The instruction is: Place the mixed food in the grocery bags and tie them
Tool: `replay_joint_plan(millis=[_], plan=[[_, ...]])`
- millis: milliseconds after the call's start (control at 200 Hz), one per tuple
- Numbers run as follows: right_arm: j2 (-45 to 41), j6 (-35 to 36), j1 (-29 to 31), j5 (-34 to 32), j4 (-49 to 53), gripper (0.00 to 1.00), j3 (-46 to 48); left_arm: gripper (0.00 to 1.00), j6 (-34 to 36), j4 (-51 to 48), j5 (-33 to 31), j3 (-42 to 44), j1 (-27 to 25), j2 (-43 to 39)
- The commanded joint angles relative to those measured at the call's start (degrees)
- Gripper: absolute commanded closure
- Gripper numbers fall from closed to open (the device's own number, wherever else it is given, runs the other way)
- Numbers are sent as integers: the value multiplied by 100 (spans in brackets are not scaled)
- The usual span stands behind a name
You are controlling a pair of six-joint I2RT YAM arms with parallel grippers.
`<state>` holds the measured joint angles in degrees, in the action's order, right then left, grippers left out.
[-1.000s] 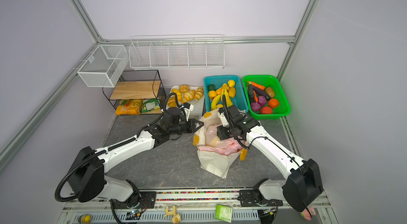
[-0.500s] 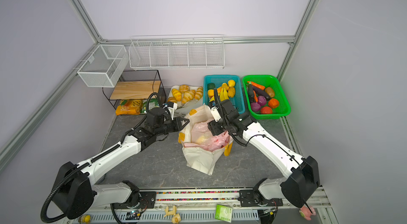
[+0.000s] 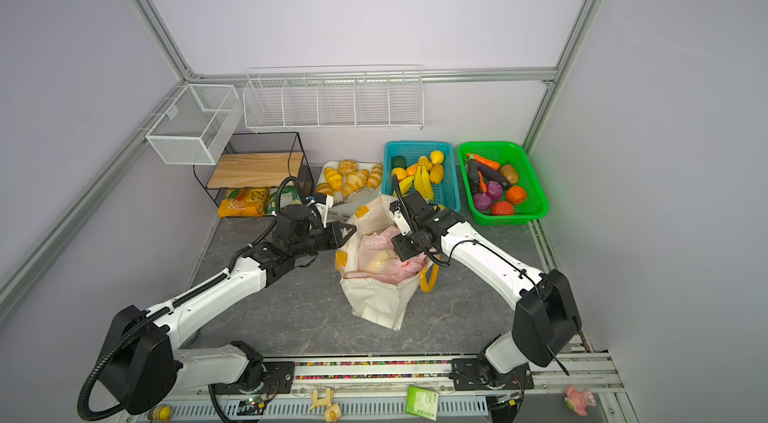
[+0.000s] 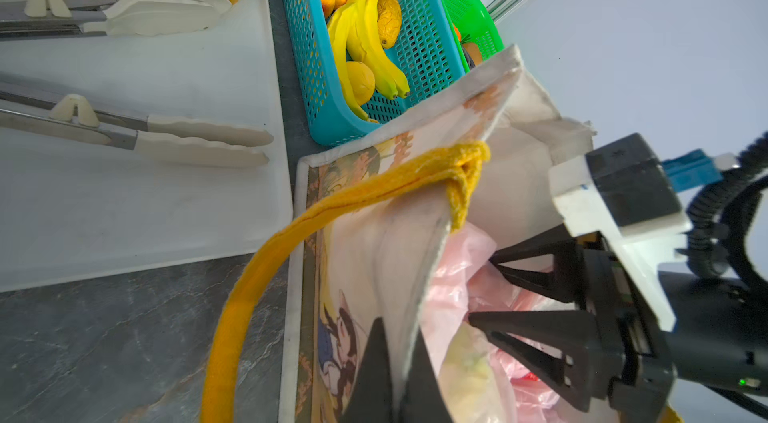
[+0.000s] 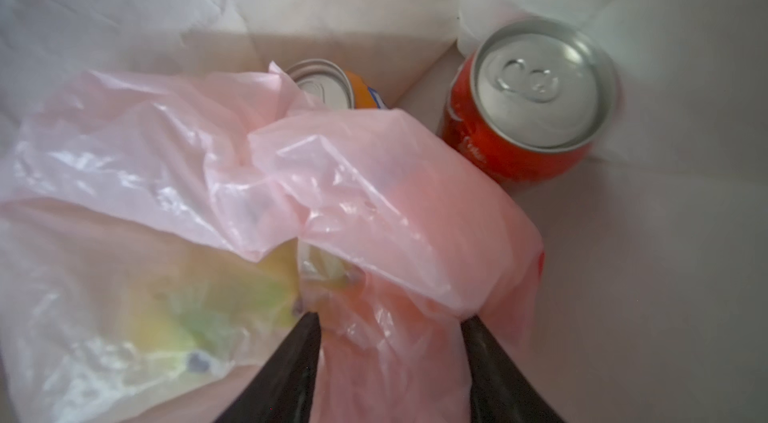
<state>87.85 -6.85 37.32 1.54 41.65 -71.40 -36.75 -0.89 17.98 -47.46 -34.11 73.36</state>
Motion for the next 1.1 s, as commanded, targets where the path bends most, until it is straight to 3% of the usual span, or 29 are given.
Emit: replay_joint_plan(millis=[0, 200, 430, 600, 805, 1095], plan=[[346, -159, 68, 1137, -800, 44, 106, 100, 54, 185, -5, 93, 40, -112], [394, 91, 90, 1136, -598, 42, -205, 100, 89, 186, 104, 97, 35, -132], [-418, 722, 262, -268, 570, 32, -500, 100, 217, 98, -11, 107, 36, -198], [-866, 1124, 282, -858, 1129, 26, -611, 100, 252, 110, -6, 88, 45, -157], [-804, 1061, 291, -1236, 1240, 30, -663, 100, 256, 141, 33, 54, 39, -74], [54, 733, 292, -1879, 1464, 36, -1021, 100, 302, 89, 25, 77, 38, -155]])
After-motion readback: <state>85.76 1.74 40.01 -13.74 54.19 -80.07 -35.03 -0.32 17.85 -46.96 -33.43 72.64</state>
